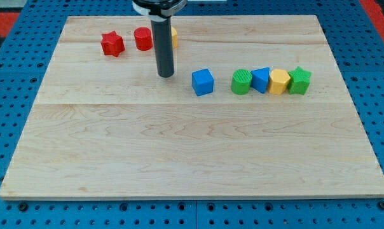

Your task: Slide the blue cube to the left side of green circle

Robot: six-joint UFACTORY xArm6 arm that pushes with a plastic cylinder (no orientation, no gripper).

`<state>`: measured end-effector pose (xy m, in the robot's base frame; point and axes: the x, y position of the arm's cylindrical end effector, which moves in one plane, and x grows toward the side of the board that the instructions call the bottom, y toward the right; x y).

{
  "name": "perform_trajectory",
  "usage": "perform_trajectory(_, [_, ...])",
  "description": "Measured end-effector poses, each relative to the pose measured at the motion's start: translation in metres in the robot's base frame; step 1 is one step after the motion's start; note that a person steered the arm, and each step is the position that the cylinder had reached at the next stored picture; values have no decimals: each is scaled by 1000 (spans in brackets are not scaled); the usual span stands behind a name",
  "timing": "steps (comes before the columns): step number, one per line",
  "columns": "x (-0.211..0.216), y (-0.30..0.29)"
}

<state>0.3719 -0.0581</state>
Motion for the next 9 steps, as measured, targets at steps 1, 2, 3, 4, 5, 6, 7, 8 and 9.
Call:
perform_trajectory(1, [12,9])
perform_trajectory(2, [12,28])
perform_trajectory(3, [13,42])
perform_trajectory(4, [13,50])
perform_trajectory(5, [23,45])
perform_trajectory(6, [31,45])
perform_trajectory(7, [31,54])
perform_trajectory(8, [31,72])
perform_trajectory(9, [31,76])
